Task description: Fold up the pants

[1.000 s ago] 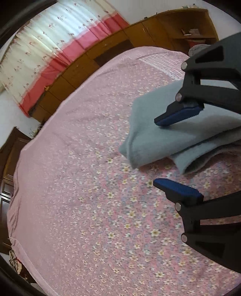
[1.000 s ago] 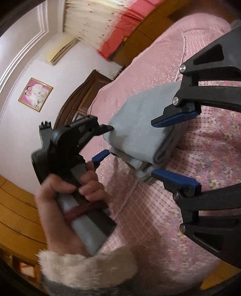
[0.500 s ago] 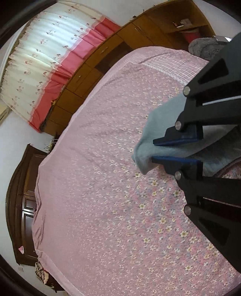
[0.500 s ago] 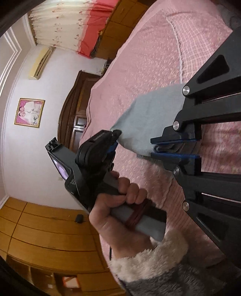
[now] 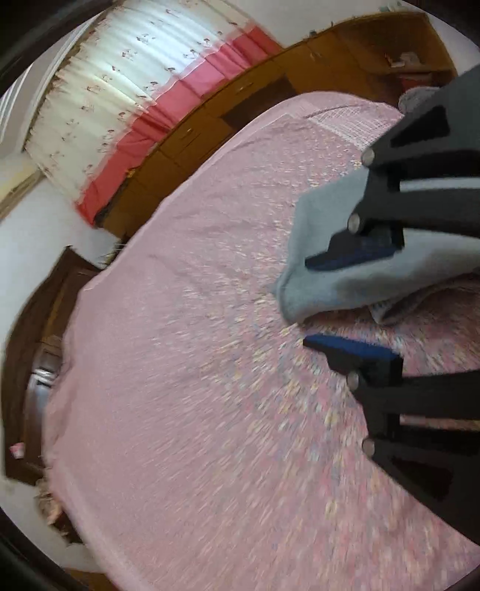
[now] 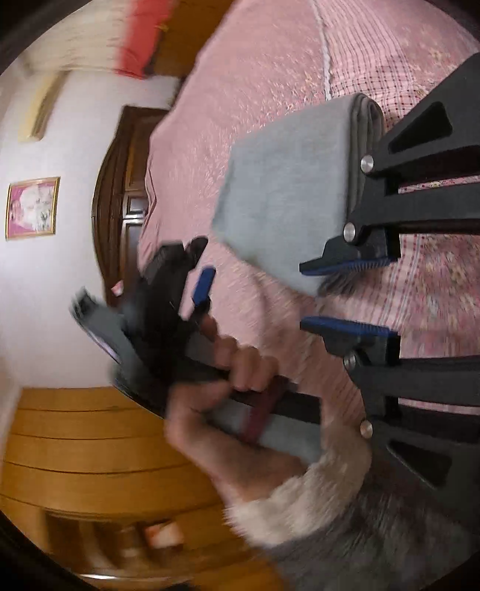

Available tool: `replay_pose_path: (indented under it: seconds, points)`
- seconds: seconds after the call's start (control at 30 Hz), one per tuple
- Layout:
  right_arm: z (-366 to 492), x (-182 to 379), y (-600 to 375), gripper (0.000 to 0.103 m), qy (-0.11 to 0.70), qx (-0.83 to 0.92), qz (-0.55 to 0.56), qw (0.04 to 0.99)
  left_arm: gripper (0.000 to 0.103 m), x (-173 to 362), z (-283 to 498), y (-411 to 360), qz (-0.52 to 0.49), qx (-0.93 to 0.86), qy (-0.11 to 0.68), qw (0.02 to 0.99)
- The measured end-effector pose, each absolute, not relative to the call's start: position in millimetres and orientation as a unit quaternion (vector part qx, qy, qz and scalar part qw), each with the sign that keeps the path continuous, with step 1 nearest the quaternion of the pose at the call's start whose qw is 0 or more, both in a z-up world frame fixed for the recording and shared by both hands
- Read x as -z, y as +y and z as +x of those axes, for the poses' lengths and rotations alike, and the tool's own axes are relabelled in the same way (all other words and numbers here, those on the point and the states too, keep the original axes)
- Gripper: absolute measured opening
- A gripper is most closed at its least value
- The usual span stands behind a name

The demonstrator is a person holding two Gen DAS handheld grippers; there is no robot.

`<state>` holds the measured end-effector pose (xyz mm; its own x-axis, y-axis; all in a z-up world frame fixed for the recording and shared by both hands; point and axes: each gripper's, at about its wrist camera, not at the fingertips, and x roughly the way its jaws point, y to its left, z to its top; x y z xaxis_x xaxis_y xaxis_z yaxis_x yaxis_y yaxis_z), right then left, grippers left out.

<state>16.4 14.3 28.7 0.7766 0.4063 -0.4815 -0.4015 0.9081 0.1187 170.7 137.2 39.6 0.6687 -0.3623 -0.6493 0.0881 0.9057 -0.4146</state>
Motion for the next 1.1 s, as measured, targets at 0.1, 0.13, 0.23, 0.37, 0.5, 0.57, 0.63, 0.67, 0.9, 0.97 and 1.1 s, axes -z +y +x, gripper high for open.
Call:
replay_pose_path:
  seconds: [0.1, 0.13, 0.23, 0.37, 0.5, 0.57, 0.63, 0.67, 0.9, 0.97, 1.1]
  points:
    - [21, -55, -29, 0.040, 0.238, -0.218, 0.104, 0.941, 0.047, -73, 143, 132, -0.144, 0.103, 0.355, 0.918]
    - [29, -61, -45, 0.041, 0.241, -0.212, 0.136, 0.937, 0.048, -81, 136, 125, -0.138, 0.101, 0.350, 0.921]
    - [51, -55, -84, 0.042, 0.267, -0.184, 0.209, 0.923, 0.048, -97, 108, 92, -0.125, 0.115, 0.335, 0.927]
    - [80, -17, -125, 0.019, 0.328, -0.148, 0.304, 0.882, 0.048, -76, 89, 43, -0.103, 0.147, 0.356, 0.917]
    - [90, 19, -135, 0.012, 0.374, -0.133, 0.304, 0.866, 0.048, -27, 94, 14, -0.081, 0.136, 0.422, 0.893]
    - [83, 29, -127, 0.007, 0.389, -0.135, 0.285, 0.866, 0.040, -12, 94, 13, -0.079, 0.122, 0.436, 0.888]
    - [80, 28, -126, 0.007, 0.387, -0.142, 0.280, 0.867, 0.033, -4, 91, 18, -0.080, 0.117, 0.435, 0.889]
    - [80, 23, -127, 0.007, 0.387, -0.145, 0.280, 0.867, 0.032, -4, 89, 20, -0.080, 0.120, 0.434, 0.889]
    - [84, 33, -133, 0.003, 0.416, -0.138, 0.289, 0.851, 0.031, -1, 86, 32, -0.081, 0.121, 0.435, 0.888]
    - [81, 35, -145, 0.003, 0.411, -0.144, 0.329, 0.838, 0.031, 2, 86, 31, -0.069, 0.116, 0.431, 0.892]
    - [69, 13, -149, 0.007, 0.393, -0.140, 0.310, 0.854, 0.032, 1, 78, 19, -0.043, 0.107, 0.418, 0.901]
